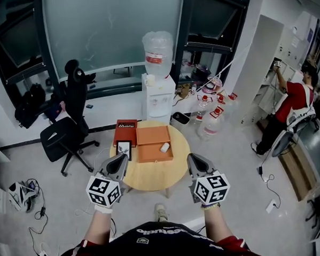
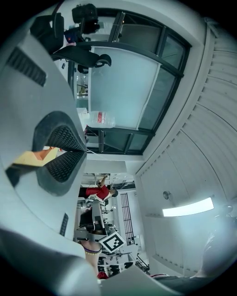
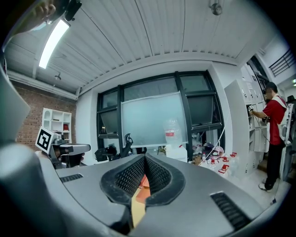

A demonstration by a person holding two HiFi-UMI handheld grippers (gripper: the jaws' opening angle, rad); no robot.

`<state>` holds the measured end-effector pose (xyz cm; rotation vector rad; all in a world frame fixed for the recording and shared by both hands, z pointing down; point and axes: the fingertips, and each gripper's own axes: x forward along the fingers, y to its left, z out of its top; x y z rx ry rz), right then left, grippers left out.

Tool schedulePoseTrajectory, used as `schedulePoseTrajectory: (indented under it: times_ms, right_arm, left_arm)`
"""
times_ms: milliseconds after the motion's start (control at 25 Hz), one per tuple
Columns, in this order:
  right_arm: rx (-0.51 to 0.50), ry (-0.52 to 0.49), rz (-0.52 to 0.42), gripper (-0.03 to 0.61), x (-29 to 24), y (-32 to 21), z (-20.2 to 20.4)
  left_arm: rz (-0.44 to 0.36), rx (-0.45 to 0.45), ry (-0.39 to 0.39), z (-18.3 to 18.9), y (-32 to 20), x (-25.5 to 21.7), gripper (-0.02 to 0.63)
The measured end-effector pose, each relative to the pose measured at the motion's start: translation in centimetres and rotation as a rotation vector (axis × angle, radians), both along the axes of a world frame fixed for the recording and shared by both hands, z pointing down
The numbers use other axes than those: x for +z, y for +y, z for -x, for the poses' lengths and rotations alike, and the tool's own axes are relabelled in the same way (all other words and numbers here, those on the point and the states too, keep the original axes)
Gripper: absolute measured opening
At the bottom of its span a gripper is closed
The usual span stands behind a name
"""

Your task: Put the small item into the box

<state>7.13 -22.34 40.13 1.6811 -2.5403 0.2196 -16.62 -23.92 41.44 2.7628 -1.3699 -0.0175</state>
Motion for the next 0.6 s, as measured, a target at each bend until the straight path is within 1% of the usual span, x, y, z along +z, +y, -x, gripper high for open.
schedulePoseTrajectory:
  times_ms: [360,600]
  right_arm:
    - [0.018,-0.002,0.0,0.026,0.0,-0.2,-1.3]
    - [0.018,-0.002,0.021,0.026,0.7,0.0,-1.6]
  left_arm:
    - [0.004,0.017,0.009,-1.4,-0.9,0.1,0.018]
    - [0.04,0.027,0.008,-2.0,-0.7,1.1,0.018]
